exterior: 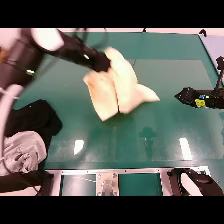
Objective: Fold the shirts.
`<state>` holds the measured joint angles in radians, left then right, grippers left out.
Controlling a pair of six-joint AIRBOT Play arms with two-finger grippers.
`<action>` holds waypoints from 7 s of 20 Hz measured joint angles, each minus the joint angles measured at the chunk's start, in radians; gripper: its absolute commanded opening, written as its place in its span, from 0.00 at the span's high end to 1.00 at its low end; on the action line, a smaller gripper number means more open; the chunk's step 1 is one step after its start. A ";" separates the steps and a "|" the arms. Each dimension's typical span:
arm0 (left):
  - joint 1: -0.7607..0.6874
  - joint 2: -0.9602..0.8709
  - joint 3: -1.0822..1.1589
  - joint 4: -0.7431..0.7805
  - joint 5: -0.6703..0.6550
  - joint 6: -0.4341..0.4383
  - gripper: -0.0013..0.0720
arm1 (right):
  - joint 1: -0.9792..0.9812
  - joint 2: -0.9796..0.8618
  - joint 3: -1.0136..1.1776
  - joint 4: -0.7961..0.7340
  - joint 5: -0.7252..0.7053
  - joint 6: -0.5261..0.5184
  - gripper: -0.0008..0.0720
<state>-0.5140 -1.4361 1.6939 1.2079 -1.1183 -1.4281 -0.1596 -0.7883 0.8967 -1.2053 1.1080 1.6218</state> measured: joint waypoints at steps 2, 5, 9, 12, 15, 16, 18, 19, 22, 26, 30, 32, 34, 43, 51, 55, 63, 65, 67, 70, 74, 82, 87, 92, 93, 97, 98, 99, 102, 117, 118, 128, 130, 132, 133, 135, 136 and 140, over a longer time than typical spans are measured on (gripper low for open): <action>-0.023 -0.060 -0.022 -0.012 -0.031 -0.013 0.20 | -0.006 -0.003 0.002 0.000 0.004 0.000 0.42; 0.023 -0.108 -0.021 -0.021 -0.129 -0.039 0.20 | -0.025 -0.036 0.009 0.002 0.009 0.000 0.41; 0.204 -0.116 -0.010 -0.034 -0.321 -0.093 0.21 | -0.124 -0.173 0.046 0.025 0.021 -0.031 0.39; 0.301 -0.052 -0.159 -0.044 -0.407 -0.122 0.21 | -0.226 -0.325 0.091 0.096 0.051 -0.115 0.40; 0.338 0.069 -0.451 -0.090 -0.364 -0.135 0.20 | -0.303 -0.505 0.149 0.175 0.109 -0.225 0.40; 0.343 0.103 -0.554 -0.126 -0.325 -0.135 0.21 | -0.316 -0.562 0.169 0.192 0.130 -0.258 0.40; 0.351 0.153 -0.751 -0.226 -0.227 -0.119 0.21 | -0.328 -0.671 0.214 0.222 0.161 -0.320 0.40; 0.349 0.167 -0.841 -0.283 -0.177 -0.097 0.22 | -0.328 -0.719 0.239 0.234 0.177 -0.345 0.40; 0.307 0.191 -1.023 -0.425 -0.048 -0.041 0.26 | -0.327 -0.826 0.316 0.257 0.206 -0.386 0.40; 0.189 0.192 -1.124 -0.507 0.113 -0.020 0.26 | -0.322 -0.916 0.408 0.269 0.229 -0.408 0.40; 0.118 0.150 -1.151 -0.555 0.183 -0.030 0.82 | -0.311 -0.976 0.458 0.271 0.239 -0.418 0.40; 0.116 0.138 -1.150 -0.558 0.214 -0.030 0.95 | -0.294 -0.998 0.469 0.275 0.249 -0.423 0.40; 0.132 0.129 -1.136 -0.559 0.222 -0.025 0.95 | -0.269 -1.017 0.475 0.279 0.282 -0.433 0.42; 0.298 0.198 -0.887 -0.470 0.106 0.008 0.95 | -0.168 -1.014 0.568 0.460 0.410 -0.512 0.97; 0.451 0.432 -0.154 -0.303 0.014 -0.027 0.95 | -0.312 -0.662 0.968 0.910 0.414 -0.507 0.97; 0.471 0.469 0.235 -0.246 0.026 -0.033 0.95 | -0.435 -0.418 1.081 0.982 0.262 -0.485 0.97; 0.479 0.531 0.448 -0.103 0.060 -0.023 0.95 | -0.604 -0.105 1.120 0.957 -0.024 -0.479 0.97; 0.479 0.533 0.415 -0.002 0.047 -0.047 0.95 | -0.614 -0.096 1.106 0.937 -0.043 -0.479 0.97; 0.480 0.518 0.335 0.077 0.033 -0.067 0.95 | -0.613 -0.106 1.061 0.921 -0.045 -0.478 0.97; 0.479 0.430 0.196 0.109 0.029 -0.079 0.95 | -0.560 -0.142 0.924 0.898 -0.049 -0.481 0.97; 0.479 0.167 0.108 0.068 0.034 -0.032 0.95 | -0.400 -0.265 0.663 0.788 -0.121 -0.499 0.97; 0.480 -0.360 0.079 -0.118 0.129 0.087 0.95 | -0.219 -0.824 0.488 0.777 -0.317 -0.520 0.97; 0.512 -0.441 0.078 -0.182 0.202 0.099 0.95 | -0.221 -1.042 0.628 0.857 -0.295 -0.509 0.97; 0.547 -0.459 0.077 -0.248 0.154 0.101 0.95 | -0.255 -1.093 0.689 0.834 -0.221 -0.483 0.97; 0.546 -0.462 0.071 -0.252 0.133 0.101 0.95 | -0.264 -1.097 0.693 0.801 -0.198 -0.470 0.97; 0.533 -0.468 0.026 -0.264 0.097 0.102 0.76 | -0.285 -1.104 0.701 0.651 -0.106 -0.409 0.67; 0.529 -0.468 0.017 -0.264 0.089 0.102 0.21 | -0.287 -1.104 0.704 0.626 -0.091 -0.401 0.45; 0.531 -0.466 0.015 -0.268 0.073 0.100 0.15 | -0.291 -1.104 0.711 0.607 -0.069 -0.396 0.46; 0.575 -0.454 0.068 -0.270 -0.051 0.055 0.15 | -0.326 -1.085 0.750 0.572 0.026 -0.370 0.55; 0.780 0.101 -1.058 -0.435 -0.052 0.185 0.32 | -0.871 -0.541 -0.002 0.398 0.158 -0.503 0.53; 0.781 0.112 -1.117 -0.499 -0.029 0.224 0.32 | -0.890 -0.518 -0.043 0.394 0.156 -0.514 0.53; 0.640 0.132 -1.257 -0.621 0.084 0.353 0.95 | -0.897 -0.464 -0.288 0.385 0.098 -0.544 0.40; 0.665 0.133 -1.237 -0.599 0.070 0.357 0.95 | -0.877 -0.475 -0.300 0.385 0.075 -0.543 0.40; 0.695 0.134 -1.207 -0.580 0.078 0.359 0.95 | -0.845 -0.493 -0.306 0.391 0.060 -0.543 0.40; 0.705 0.134 -1.190 -0.570 0.083 0.360 0.95 | -0.822 -0.507 -0.307 0.401 0.054 -0.542 0.40; 0.721 0.134 -1.154 -0.565 0.103 0.361 0.95 | -0.774 -0.534 -0.309 0.407 0.045 -0.542 0.40; 0.724 0.134 -1.138 -0.562 0.105 0.362 0.95 | -0.748 -0.547 -0.309 0.401 0.032 -0.541 0.41; 0.732 0.134 -1.095 -0.560 0.114 0.364 0.95 | -0.669 -0.586 -0.312 0.408 0.031 -0.547 0.74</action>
<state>0.2184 -1.3018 0.5987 0.6483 -1.0039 -1.0645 -0.8288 -1.3746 0.5846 -0.7971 1.1385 1.0748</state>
